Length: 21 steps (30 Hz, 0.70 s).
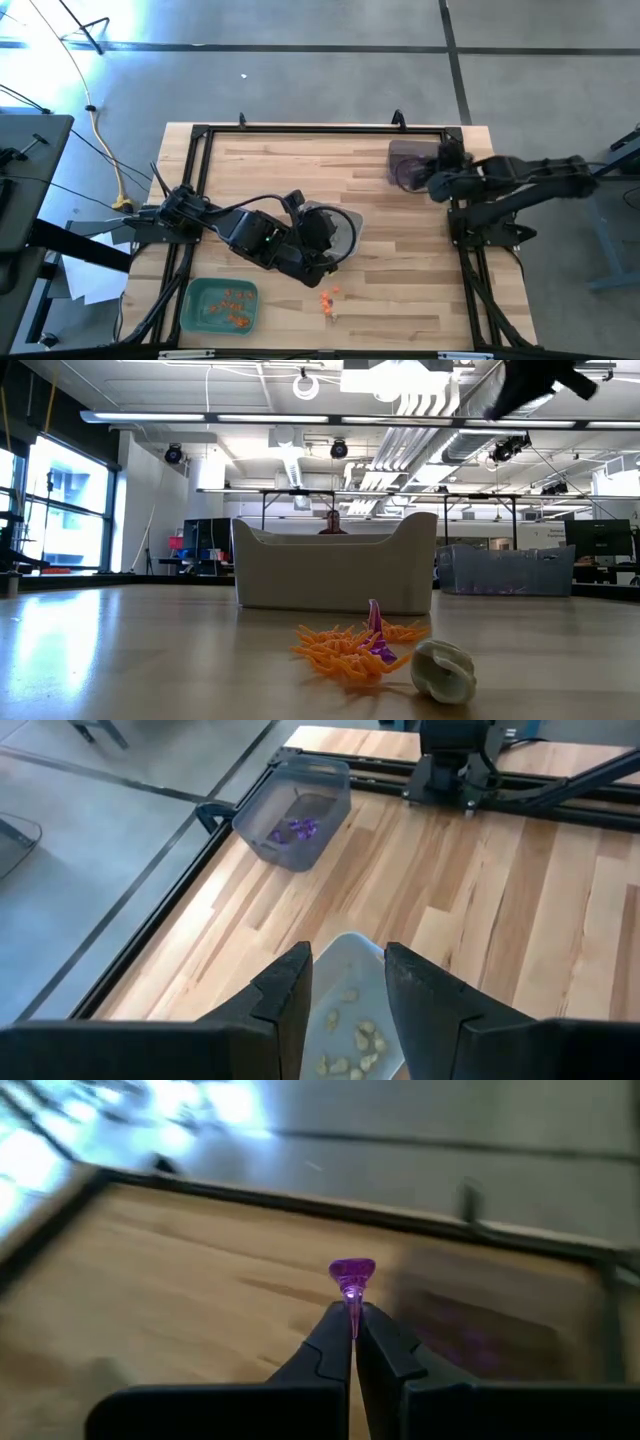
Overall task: Sort Halloween decoration
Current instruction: Put the violet witch hat toy into the black bin
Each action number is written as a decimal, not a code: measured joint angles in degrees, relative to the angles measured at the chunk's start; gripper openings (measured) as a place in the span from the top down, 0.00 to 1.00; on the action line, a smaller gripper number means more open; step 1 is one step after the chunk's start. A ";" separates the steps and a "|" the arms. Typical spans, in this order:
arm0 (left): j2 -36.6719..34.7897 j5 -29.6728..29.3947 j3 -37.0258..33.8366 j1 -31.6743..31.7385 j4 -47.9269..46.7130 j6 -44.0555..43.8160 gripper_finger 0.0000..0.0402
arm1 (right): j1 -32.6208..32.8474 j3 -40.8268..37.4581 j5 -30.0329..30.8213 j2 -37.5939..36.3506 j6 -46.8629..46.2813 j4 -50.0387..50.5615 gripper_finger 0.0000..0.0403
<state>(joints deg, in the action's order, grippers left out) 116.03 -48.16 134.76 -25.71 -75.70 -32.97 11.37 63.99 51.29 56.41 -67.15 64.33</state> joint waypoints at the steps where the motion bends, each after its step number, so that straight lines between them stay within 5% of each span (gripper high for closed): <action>1: 0.00 -0.02 0.00 0.00 0.01 0.02 0.71 | -1.83 0.00 -1.19 -0.76 -1.78 3.53 1.00; 9: 0.00 -0.22 0.00 0.24 0.03 0.08 0.71 | -20.19 -1.35 -14.80 -1.22 3.14 12.44 1.00; 17: 0.00 -0.11 0.00 -0.49 0.01 0.04 0.71 | -37.90 -14.35 -31.61 -0.84 18.96 -5.32 1.00; 21: 0.00 0.00 0.00 -1.26 -0.69 -1.12 0.71 | -43.85 -20.27 -35.04 -0.75 21.03 -13.60 1.00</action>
<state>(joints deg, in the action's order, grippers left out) 116.03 -48.16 134.76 -26.97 -76.38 -34.09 -32.48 43.72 16.25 55.66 -46.12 50.74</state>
